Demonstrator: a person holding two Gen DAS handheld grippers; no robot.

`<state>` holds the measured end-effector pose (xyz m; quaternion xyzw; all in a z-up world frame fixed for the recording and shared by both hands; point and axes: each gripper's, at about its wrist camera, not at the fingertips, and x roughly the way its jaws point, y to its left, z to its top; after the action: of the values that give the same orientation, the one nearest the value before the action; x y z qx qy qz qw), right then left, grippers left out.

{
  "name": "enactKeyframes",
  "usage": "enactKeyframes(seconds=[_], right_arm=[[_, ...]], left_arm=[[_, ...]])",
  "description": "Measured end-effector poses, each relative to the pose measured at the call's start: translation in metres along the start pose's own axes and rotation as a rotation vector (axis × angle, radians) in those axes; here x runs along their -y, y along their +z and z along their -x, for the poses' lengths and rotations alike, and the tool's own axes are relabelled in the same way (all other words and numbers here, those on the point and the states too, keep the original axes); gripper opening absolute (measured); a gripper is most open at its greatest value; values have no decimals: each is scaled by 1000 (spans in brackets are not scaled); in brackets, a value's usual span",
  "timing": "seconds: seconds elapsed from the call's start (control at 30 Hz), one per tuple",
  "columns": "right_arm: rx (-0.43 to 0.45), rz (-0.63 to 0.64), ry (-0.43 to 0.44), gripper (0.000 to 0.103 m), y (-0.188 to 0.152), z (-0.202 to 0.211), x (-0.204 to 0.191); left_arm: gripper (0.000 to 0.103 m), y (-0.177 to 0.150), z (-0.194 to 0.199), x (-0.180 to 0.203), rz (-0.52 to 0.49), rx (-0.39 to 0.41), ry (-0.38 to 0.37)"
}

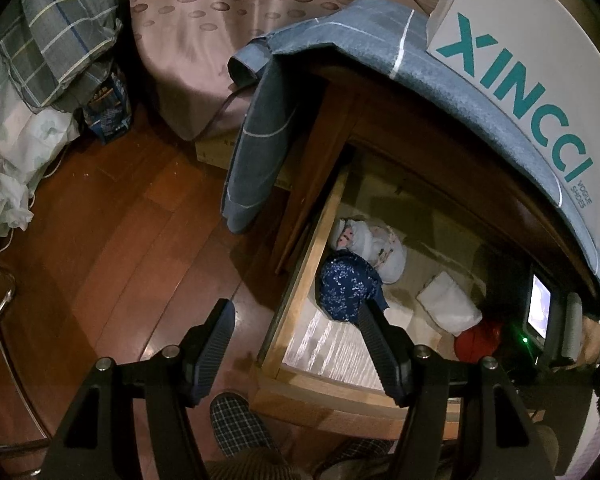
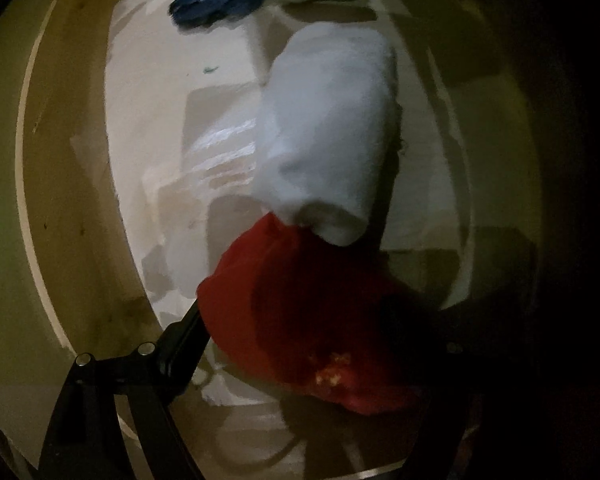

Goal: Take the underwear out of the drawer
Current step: 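Grasp the red cloth in the drawer with the right tool, then lift the red cloth with the right tool while the left tool lowers into the drawer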

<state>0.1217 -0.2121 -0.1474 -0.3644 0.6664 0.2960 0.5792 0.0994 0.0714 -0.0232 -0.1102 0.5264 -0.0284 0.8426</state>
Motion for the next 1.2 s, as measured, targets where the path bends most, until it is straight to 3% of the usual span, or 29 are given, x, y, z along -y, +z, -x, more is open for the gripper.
enactKeyframes(seconds=[0.27,0.57,0.97,1.2], right_arm=[[53,-155,1,81,2,1,14],[58,-256,24,69,1,4,28],[0,-371,69,54,14,22,-1],[39,-465,91,49,14,47,-2]], left_arm=[[66,0,0,1,-5,1,5],[66,0,0,1,-6,3,3],[66,-1,2,1,-8,13,-1],[66,-1,4,1,-11,14,-5]])
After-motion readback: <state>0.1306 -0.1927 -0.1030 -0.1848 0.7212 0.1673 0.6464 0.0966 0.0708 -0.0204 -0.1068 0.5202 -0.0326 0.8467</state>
